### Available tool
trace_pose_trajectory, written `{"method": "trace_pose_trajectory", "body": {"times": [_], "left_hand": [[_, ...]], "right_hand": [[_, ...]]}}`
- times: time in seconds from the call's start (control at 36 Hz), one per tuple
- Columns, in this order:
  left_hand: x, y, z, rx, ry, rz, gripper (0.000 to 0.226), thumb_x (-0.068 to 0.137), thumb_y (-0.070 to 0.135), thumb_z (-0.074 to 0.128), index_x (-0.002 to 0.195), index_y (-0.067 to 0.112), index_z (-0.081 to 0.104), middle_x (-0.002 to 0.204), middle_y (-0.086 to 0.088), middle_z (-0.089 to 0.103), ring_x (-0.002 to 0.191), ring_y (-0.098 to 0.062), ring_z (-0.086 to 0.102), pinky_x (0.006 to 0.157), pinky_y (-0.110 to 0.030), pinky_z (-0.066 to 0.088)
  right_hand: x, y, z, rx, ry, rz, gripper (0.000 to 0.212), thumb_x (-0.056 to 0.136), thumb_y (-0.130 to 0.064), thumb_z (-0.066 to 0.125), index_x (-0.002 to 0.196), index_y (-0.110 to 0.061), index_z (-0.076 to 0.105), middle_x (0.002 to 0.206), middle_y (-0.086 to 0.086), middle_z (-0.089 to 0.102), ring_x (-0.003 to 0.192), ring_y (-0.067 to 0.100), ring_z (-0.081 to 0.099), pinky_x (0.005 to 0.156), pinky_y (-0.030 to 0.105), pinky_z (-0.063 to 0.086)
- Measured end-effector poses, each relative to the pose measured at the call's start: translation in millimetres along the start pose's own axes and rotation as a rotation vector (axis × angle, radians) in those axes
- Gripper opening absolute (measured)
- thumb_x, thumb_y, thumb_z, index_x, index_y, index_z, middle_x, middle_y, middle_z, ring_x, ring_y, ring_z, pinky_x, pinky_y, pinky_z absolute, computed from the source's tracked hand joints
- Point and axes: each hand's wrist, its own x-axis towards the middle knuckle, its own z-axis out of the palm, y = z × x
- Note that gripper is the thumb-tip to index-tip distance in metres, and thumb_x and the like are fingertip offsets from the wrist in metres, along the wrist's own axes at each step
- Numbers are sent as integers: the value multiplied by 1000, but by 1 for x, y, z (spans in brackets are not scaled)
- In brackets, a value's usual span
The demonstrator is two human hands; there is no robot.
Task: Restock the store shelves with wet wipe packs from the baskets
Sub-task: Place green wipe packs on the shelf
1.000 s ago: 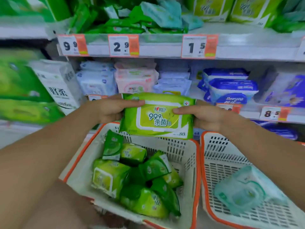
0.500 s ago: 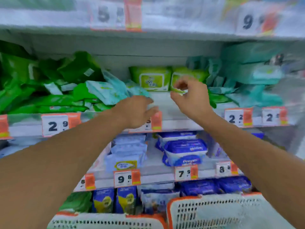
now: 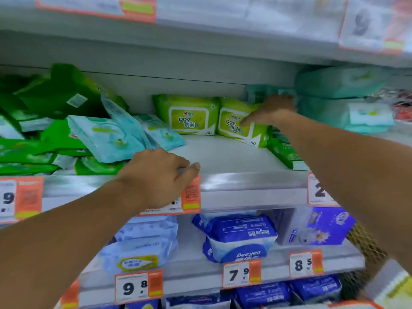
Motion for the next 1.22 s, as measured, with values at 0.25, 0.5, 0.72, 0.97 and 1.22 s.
{"method": "trace_pose_trajectory", "body": {"times": [0.25, 0.5, 0.72, 0.97, 1.22], "left_hand": [[-1, 3, -1, 21, -5, -16, 72, 90, 67, 4, 116, 41, 65, 96, -3, 69, 91, -28, 62, 76, -35, 50], [-4, 7, -9, -23, -42, -72, 56, 97, 64, 18, 107, 41, 68, 84, -4, 66, 86, -30, 60, 79, -38, 50], [-6, 15, -40, -466, -185, -318, 66, 100, 64, 18, 125, 23, 64, 124, -7, 64, 122, -31, 55, 106, -39, 39], [-49, 33, -120, -1631, -482, -407, 53, 69, 64, 64, 101, 25, 76, 103, -3, 77, 86, -25, 75, 65, -47, 61], [-169, -7, -92, -1655, -481, -561, 48, 58, 50, 77, 100, 27, 77, 105, 0, 76, 90, -17, 75, 66, -36, 61]], "right_hand": [[-9, -12, 4, 441, -256, 29, 144, 39, -45, 99, 155, -12, 22, 156, 11, 37, 137, 34, 44, 99, 53, 50], [-44, 4, -16, 1042, -433, 190, 66, 56, -23, 90, 117, -16, 65, 106, 11, 75, 89, 30, 75, 81, 59, 57], [-134, 59, -77, 1507, -498, 154, 33, 75, -22, 78, 108, -20, 72, 112, 5, 75, 100, 23, 73, 91, 47, 57], [-226, 62, -89, 1270, -938, -237, 62, 29, -22, 97, 87, -7, 81, 96, 12, 77, 82, 22, 76, 68, 32, 61], [-282, 8, -36, 1075, -1136, -437, 78, 28, -19, 100, 102, -10, 77, 108, 15, 75, 92, 26, 75, 75, 36, 62]]}}
